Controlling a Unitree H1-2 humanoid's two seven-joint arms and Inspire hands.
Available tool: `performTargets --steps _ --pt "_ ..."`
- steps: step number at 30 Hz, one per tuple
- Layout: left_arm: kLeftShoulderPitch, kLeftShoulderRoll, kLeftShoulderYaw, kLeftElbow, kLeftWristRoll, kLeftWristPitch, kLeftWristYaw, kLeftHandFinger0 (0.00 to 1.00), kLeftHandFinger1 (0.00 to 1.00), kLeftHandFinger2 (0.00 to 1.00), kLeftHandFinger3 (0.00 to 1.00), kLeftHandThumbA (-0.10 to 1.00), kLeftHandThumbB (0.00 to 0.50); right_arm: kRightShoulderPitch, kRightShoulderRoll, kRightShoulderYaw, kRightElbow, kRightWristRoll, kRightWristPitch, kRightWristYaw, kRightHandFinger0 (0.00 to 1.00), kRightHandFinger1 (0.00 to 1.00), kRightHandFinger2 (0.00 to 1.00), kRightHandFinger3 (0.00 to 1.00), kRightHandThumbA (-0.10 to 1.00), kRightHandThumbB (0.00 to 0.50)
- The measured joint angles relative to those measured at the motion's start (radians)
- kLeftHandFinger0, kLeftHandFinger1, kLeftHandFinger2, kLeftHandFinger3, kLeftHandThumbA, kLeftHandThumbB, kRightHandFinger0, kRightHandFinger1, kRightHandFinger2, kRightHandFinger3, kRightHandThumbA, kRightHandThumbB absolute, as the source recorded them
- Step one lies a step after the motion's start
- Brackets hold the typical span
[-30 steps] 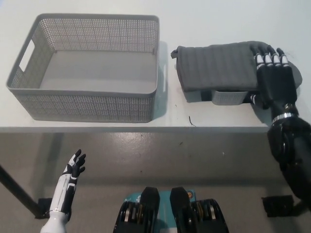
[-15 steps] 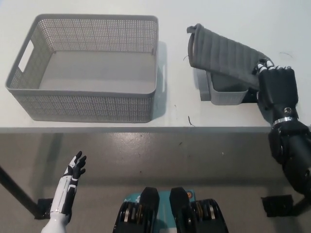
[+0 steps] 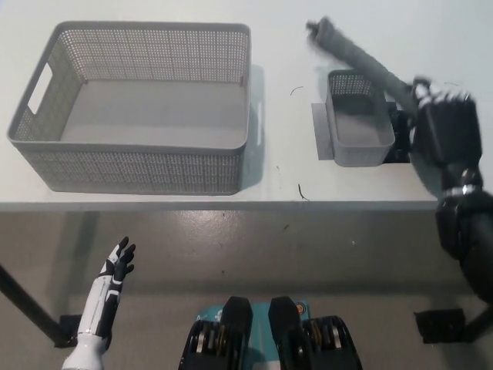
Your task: Usethe right hand to pick up a oven gloves on top of a leveled container and place it into another larger container on the left side
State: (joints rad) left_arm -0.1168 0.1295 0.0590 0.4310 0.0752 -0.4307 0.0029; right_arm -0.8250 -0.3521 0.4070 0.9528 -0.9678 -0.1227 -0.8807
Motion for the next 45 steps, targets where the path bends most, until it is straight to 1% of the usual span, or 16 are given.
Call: performTargets --steps 4,7,10,13,16,17,18,20,22,29,36,39,40,42,43,45 --pt "-0.008 0.004 0.000 0.000 0.002 0.000 0.000 1.00 1.00 1.00 1.00 1.00 0.068 -0.026 -0.027 -0.023 -0.126 0.004 -0.001 -0.002 0.00 0.15 0.60 0.44 -0.10 0.265" --pt "-0.008 0.004 0.000 0.000 0.004 0.000 0.000 1.00 1.00 1.00 1.00 1.00 0.067 -0.041 -0.034 -0.034 -0.192 0.005 0.000 0.000 0.00 0.12 0.58 0.40 -0.10 0.249" --pt "-0.008 0.004 0.000 0.001 0.006 0.000 0.000 1.00 1.00 1.00 1.00 1.00 0.065 -0.044 -0.035 -0.039 -0.233 0.005 0.000 0.007 0.00 0.13 0.60 0.42 -0.10 0.251" --pt "-0.008 0.004 0.000 0.002 0.007 0.000 0.000 1.00 1.00 1.00 1.00 1.00 0.060 -0.043 -0.036 -0.040 -0.258 0.005 0.000 0.015 0.00 0.16 0.66 0.58 -0.10 0.247" --pt "-0.008 0.004 -0.001 0.002 0.009 0.000 0.000 1.00 1.00 1.00 1.00 1.00 0.061 -0.044 -0.035 -0.041 -0.293 0.005 -0.001 0.026 0.00 0.19 0.68 0.62 -0.10 0.228" --pt "-0.008 0.004 -0.001 0.002 0.010 0.000 0.000 1.00 1.00 1.00 1.00 1.00 0.062 -0.044 -0.034 -0.041 -0.304 0.005 -0.001 0.032 0.00 0.23 0.71 0.63 -0.10 0.218" --pt "-0.008 0.004 -0.001 0.002 0.011 0.000 0.001 1.00 1.00 1.00 1.00 1.00 0.071 -0.044 -0.033 -0.041 -0.315 0.005 -0.001 0.038 0.00 0.26 0.73 0.63 -0.10 0.251" --pt "-0.008 0.004 -0.001 0.003 0.011 0.000 0.001 1.00 1.00 1.00 1.00 1.00 0.069 -0.048 -0.025 -0.039 -0.324 0.005 -0.001 0.051 0.00 0.31 0.77 0.71 -0.10 0.219" --pt "-0.008 0.004 -0.001 0.005 0.012 0.000 0.001 1.00 1.00 1.00 1.00 1.00 0.072 -0.056 -0.012 -0.032 -0.324 0.003 -0.001 0.060 0.00 0.31 0.78 0.73 -0.10 0.253" --pt "-0.007 0.004 -0.001 0.005 0.015 0.000 0.001 1.00 1.00 1.00 1.00 1.00 0.083 -0.128 0.073 0.035 -0.306 -0.017 -0.002 0.087 0.00 0.29 0.77 0.71 -0.10 0.257" --pt "-0.005 0.004 -0.006 0.005 0.018 0.000 0.000 1.00 1.00 1.00 1.00 1.00 0.074 -0.222 0.194 0.113 -0.209 -0.041 0.001 0.098 0.00 0.21 0.71 0.45 -0.10 0.255" --pt "-0.003 0.005 -0.007 0.005 0.018 0.000 0.000 1.00 1.00 1.00 1.00 1.00 0.074 -0.258 0.245 0.137 -0.147 -0.049 0.006 0.102 0.00 0.13 0.60 0.23 -0.10 0.202" --pt "-0.003 0.005 -0.007 0.005 0.018 0.000 0.000 1.00 1.00 1.00 1.00 1.00 0.078 -0.277 0.269 0.149 -0.103 -0.052 0.007 0.102 0.00 0.12 0.59 0.19 -0.10 0.214" --pt "-0.003 0.005 -0.008 0.005 0.020 0.000 0.000 1.00 1.00 1.00 1.00 1.00 0.089 -0.308 0.302 0.160 -0.037 -0.052 0.006 0.101 0.00 0.17 0.67 0.19 -0.10 0.212" --pt "-0.003 0.005 -0.009 0.005 0.021 0.000 0.000 1.00 1.00 1.00 1.00 1.00 0.107 -0.321 0.319 0.161 -0.002 -0.050 0.004 0.101 0.00 0.22 0.73 0.21 -0.10 0.242" --pt "-0.003 0.005 -0.010 0.005 0.023 0.000 0.000 1.00 1.00 1.00 1.00 1.00 0.092 -0.345 0.344 0.160 0.046 -0.045 0.002 0.104 0.00 0.22 0.72 0.35 -0.10 0.198"
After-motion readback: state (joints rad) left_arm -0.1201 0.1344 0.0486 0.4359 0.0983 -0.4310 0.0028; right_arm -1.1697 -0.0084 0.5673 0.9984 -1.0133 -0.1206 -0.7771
